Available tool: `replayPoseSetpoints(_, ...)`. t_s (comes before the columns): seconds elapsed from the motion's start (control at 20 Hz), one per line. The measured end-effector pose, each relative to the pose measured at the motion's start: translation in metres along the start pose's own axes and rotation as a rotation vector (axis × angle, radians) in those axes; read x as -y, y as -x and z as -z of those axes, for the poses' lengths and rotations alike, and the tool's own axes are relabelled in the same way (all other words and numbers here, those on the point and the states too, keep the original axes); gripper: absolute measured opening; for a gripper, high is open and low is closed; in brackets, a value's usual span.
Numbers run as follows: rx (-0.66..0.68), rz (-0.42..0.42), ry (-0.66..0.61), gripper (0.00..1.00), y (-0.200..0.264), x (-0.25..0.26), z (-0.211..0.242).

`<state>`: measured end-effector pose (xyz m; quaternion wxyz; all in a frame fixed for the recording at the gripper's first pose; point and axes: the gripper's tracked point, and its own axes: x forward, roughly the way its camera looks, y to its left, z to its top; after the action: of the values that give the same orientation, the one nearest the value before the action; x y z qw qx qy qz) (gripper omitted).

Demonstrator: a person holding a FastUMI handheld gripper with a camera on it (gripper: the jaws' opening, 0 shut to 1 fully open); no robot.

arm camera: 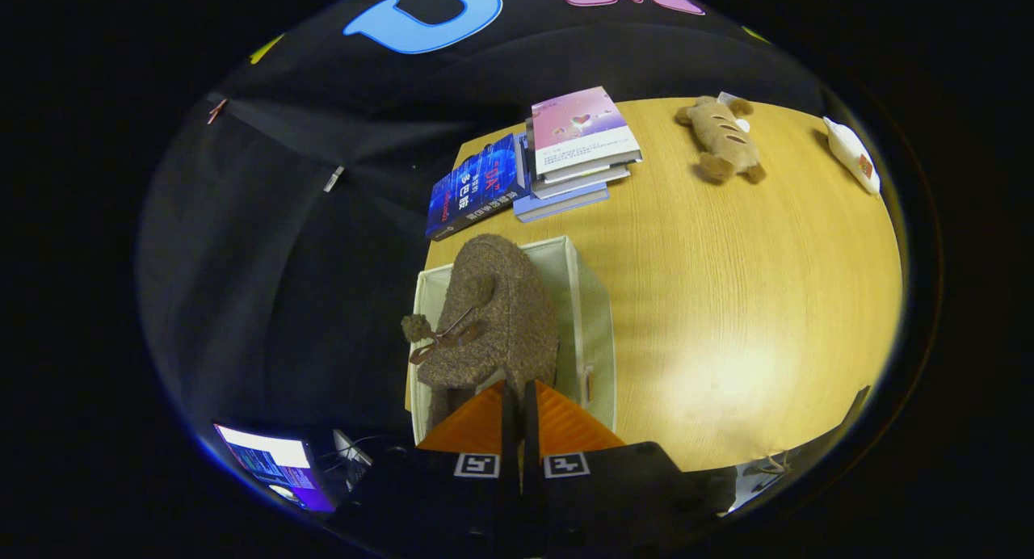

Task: Open the storage box then place both shoes into the box .Put the left shoe in first, then the right shoe, with the right side of both shoes facing outward in a uniform manner.

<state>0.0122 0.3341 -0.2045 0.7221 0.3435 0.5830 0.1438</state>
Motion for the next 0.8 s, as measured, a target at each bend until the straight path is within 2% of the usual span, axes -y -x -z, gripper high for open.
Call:
replayPoseSetpoints(0.05,0.004,-0.025,-0.010,0.07,-0.001,-0.007,-0.001)
replayPoseSetpoints(0.15,0.031,-0.066,-0.033,0.20,0.005,-0.020,-0.010)
replayPoseSetpoints(0.3,0.076,-0.080,0.017,1.00,0.006,-0.025,-0.021)
replayPoseSetpoints(0.55,0.092,-0.065,0.046,0.99,0.011,-0.018,-0.021)
replayPoseSetpoints(0.8,0.135,-0.101,0.050,0.99,0.024,-0.015,-0.029)
